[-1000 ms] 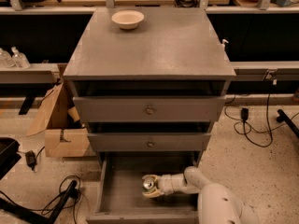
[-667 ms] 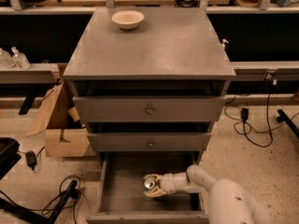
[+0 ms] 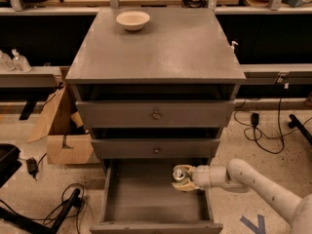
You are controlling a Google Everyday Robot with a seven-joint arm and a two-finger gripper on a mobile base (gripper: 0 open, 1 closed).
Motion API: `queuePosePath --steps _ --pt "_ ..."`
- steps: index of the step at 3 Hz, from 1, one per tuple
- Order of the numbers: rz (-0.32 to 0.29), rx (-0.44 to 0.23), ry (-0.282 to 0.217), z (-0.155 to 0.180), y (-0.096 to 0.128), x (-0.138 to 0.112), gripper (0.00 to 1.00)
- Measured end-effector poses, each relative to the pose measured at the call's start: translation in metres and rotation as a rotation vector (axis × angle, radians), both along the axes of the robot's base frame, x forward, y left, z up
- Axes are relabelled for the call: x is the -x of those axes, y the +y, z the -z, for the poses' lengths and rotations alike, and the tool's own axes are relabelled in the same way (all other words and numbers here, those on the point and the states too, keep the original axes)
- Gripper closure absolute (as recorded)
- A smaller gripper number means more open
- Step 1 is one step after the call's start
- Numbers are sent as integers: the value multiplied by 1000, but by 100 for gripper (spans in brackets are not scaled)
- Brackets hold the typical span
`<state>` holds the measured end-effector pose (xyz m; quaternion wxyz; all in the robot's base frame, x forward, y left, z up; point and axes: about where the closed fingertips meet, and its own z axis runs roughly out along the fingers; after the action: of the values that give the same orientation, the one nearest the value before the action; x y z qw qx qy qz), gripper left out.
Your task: Pick green can from bottom drawer and place on counter
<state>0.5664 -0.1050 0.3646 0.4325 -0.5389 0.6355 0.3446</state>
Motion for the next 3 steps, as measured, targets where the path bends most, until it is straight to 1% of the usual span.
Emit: queuePosePath --steps 1,2,3 --pt "-13 -2 17 -74 -9 33 100" --pt "6 -66 20 -140 -31 45 100" --pt "16 -103 -26 -200 -49 18 100"
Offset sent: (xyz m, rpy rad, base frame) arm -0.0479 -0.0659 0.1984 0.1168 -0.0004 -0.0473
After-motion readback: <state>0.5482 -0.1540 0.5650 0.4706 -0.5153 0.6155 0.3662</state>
